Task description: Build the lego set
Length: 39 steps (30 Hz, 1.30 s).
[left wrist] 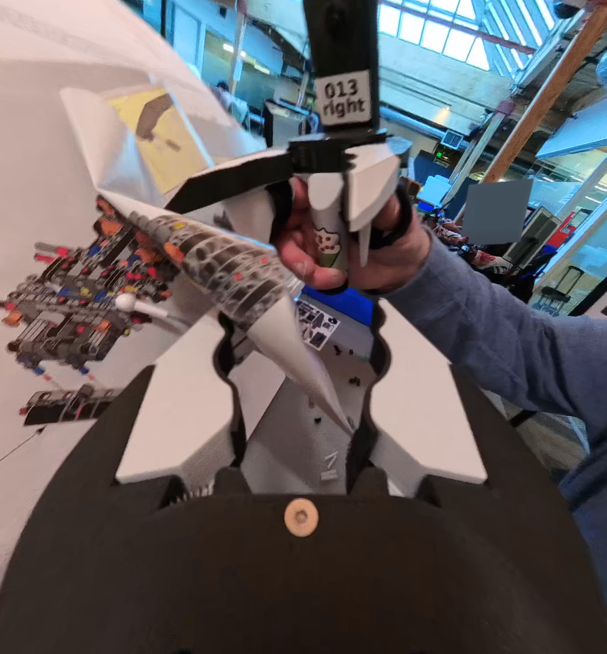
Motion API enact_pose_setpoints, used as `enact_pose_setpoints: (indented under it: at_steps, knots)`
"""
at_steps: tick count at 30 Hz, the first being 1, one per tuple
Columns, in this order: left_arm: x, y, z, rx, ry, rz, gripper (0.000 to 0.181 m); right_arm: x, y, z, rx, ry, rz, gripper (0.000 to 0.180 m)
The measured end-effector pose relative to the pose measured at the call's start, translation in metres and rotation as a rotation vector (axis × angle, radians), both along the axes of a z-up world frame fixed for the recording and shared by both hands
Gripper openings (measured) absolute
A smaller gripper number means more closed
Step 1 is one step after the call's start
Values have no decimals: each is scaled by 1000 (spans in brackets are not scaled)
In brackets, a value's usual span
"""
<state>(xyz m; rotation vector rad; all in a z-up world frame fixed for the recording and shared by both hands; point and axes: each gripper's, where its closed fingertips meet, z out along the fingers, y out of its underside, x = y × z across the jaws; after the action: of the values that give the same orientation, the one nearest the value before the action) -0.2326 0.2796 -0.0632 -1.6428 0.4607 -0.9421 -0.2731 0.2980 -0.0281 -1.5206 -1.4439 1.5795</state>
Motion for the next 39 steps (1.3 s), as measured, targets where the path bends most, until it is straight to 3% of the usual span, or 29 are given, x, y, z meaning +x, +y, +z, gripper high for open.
enact_pose_setpoints:
  at_steps: [2, 4, 7, 10, 12, 14, 19, 22, 26, 33, 37, 39]
  knots:
    - [-12, 8, -9, -24, 21, 40, 64, -3, 0, -3, 21, -14, 2, 88]
    - [-23, 11, -12, -17, 29, 72, 29, -3, -1, -2, 18, -8, 6, 87]
    - [-37, 11, -9, 13, 25, 94, 0, 0, 2, 1, 25, 14, -7, 86]
    - [-53, 15, -6, 1, 15, 125, 0, 13, -6, 16, 82, 65, -7, 84]
    - [-63, 16, -3, 7, 32, 151, 0, 30, -21, 22, 170, 71, 31, 65]
    - [-72, 16, 5, 11, 26, 160, 0, 47, -31, 14, 315, 17, 20, 58]
    - [-72, 22, 10, -1, 91, 142, 0, 63, -42, -62, 619, -293, -8, 50]
    - [-76, 23, 14, -1, 80, 148, 0, 54, -26, -95, 748, -409, -114, 51]
    - [-69, 23, 25, 49, 60, 123, 0, 37, -9, -107, 786, -389, -275, 50]
    - [-55, 35, 44, 69, 147, 93, 0, 16, 17, -108, 904, -313, -530, 33]
    - [-59, 36, 39, 63, 138, 98, 0, 5, 26, -105, 925, -354, -563, 3]
    - [-66, 38, 34, 55, 124, 122, 0, -1, 21, -113, 946, -397, -489, 0]
